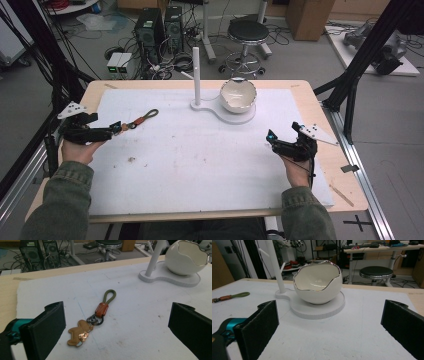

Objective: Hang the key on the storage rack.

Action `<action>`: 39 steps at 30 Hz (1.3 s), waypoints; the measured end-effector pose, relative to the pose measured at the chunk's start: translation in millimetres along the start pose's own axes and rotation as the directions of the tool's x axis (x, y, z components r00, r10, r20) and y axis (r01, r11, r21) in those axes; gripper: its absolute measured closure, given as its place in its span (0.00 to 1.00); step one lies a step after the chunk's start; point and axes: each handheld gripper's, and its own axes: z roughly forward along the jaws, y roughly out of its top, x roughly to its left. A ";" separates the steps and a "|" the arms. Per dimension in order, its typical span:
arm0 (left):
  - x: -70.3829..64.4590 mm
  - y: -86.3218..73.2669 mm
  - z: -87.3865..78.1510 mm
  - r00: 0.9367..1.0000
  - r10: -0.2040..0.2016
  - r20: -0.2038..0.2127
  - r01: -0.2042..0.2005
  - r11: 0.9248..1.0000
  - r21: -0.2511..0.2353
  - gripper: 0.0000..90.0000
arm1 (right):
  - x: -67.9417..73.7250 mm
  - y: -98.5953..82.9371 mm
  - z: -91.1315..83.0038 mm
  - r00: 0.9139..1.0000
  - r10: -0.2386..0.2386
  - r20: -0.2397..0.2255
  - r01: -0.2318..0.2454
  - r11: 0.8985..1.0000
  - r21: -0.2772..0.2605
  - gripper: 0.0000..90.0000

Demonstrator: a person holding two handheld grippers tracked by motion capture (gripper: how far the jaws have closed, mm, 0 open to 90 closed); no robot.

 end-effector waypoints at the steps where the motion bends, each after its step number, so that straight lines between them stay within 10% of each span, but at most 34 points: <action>1: 0.8 2.4 0.8 1.000 0.004 -0.001 -0.004 1.000 0.002 0.02 | -0.1 0.0 -0.1 1.000 -0.001 0.001 0.001 1.000 0.000 0.00; 21: 8.2 29.6 20.4 0.998 0.065 0.026 -0.067 0.994 0.082 0.02 | -3.5 -1.8 -1.7 0.999 0.025 0.027 -0.025 1.000 0.014 0.00; 39: 6.7 59.0 44.6 0.989 0.138 0.058 -0.146 0.975 0.167 0.02 | -5.2 -4.5 -5.5 0.999 0.033 0.029 -0.034 0.999 0.012 0.00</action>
